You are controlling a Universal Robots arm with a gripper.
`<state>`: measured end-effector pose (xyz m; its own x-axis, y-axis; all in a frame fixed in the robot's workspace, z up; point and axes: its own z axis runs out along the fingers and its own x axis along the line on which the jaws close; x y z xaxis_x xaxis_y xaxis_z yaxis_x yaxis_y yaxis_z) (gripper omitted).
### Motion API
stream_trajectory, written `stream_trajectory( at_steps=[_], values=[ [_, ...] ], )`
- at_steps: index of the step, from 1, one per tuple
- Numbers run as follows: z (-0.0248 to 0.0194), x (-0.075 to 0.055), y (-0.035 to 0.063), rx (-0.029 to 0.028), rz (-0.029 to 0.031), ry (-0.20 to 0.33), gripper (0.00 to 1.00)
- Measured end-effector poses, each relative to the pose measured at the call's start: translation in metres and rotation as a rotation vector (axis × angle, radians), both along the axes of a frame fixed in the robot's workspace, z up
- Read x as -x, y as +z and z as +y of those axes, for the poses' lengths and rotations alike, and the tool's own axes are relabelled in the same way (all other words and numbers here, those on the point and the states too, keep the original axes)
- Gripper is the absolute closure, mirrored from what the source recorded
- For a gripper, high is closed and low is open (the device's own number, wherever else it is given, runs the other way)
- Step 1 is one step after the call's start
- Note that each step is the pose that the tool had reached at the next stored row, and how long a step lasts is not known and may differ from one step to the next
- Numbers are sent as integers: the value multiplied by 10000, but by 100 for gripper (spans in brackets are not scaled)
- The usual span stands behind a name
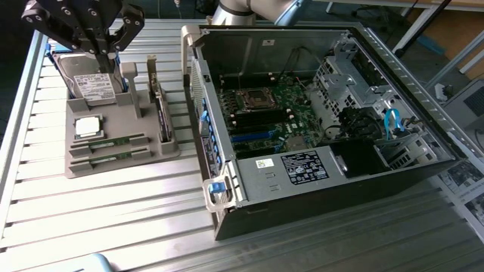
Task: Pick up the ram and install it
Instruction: 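Reach for the ram, then pick up the ram and move it above insertion slot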
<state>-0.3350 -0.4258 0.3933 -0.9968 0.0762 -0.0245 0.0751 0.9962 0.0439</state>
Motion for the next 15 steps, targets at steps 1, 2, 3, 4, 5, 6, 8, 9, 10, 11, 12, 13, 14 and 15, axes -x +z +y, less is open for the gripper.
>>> stream_trajectory(
  at_steps=[1,2,3,4,5,6,8,9,10,11,12,13,14,15],
  values=[
    [-4,0,0,1,1,0,89],
    [-13,0,0,1,0,0,89],
    [-18,0,0,0,0,0,89],
    [-21,0,0,0,0,-1,89],
    [-25,0,0,0,0,0,89],
    [-29,0,-1,0,-1,1,89],
    [-41,0,0,1,1,0,89],
    [-42,0,0,0,1,-1,89],
    [-43,0,0,0,0,-1,89],
    [-44,0,0,0,1,0,89],
    [-44,0,0,0,0,0,89],
    [-44,0,0,0,0,0,89],
    [-44,0,0,0,0,0,89],
    [-44,0,0,0,0,0,89]
  ],
)
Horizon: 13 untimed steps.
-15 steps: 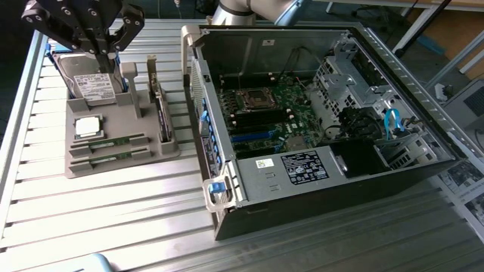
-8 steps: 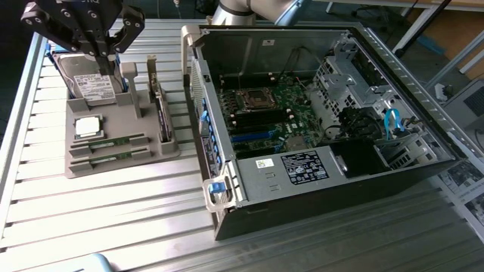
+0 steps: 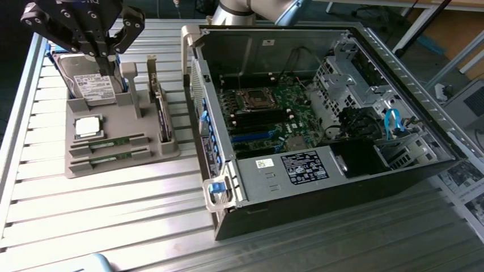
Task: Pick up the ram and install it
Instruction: 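Pick up the ram and move it above insertion slot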
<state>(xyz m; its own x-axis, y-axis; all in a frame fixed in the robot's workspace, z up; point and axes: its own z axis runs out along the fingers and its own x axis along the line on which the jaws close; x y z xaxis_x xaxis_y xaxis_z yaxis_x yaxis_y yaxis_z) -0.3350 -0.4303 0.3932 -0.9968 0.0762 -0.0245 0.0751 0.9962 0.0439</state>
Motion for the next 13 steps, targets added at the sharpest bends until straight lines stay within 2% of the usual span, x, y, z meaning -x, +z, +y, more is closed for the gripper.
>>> stream_trajectory(
  at_steps=[8,13],
  values=[
    [0,0,0,0,0,26,89],
    [0,0,0,1,0,224,89]
  ],
)
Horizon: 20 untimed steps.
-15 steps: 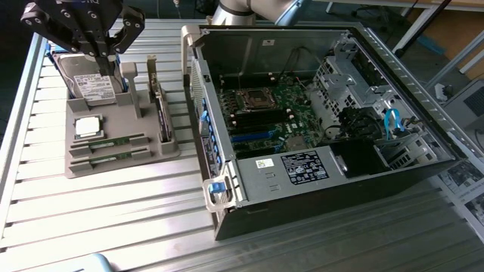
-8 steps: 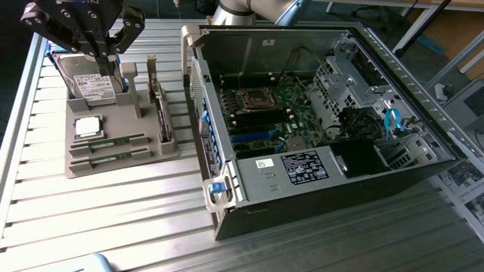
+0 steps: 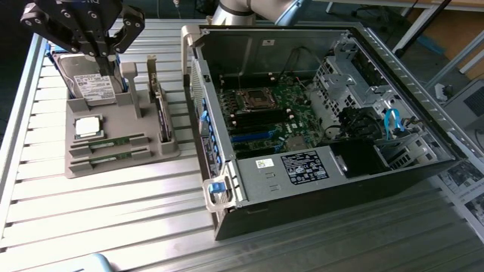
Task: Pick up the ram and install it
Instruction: 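Pick up the ram and move it above insertion slot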
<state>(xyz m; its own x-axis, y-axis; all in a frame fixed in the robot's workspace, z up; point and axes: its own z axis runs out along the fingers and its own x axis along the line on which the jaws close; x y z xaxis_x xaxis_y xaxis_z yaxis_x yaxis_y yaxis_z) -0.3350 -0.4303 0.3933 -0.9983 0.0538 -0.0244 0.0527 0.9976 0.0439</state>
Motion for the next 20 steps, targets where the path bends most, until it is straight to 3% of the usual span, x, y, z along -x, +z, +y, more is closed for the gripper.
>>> stream_trajectory(
  at_steps=[20],
  values=[
    [0,0,0,13,-1,1752,89]
  ],
)
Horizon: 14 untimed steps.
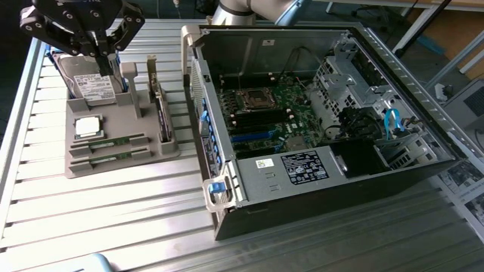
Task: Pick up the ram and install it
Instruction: 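Pick up the ram and move it above insertion slot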
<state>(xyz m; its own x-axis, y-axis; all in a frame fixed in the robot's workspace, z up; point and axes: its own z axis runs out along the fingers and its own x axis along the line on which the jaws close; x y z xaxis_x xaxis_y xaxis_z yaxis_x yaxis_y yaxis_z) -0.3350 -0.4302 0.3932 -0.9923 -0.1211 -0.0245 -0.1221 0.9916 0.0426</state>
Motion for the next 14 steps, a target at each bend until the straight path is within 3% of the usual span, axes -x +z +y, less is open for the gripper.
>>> stream_trajectory(
  at_steps=[14],
  values=[
    [0,0,0,26,0,1144,89]
  ],
)
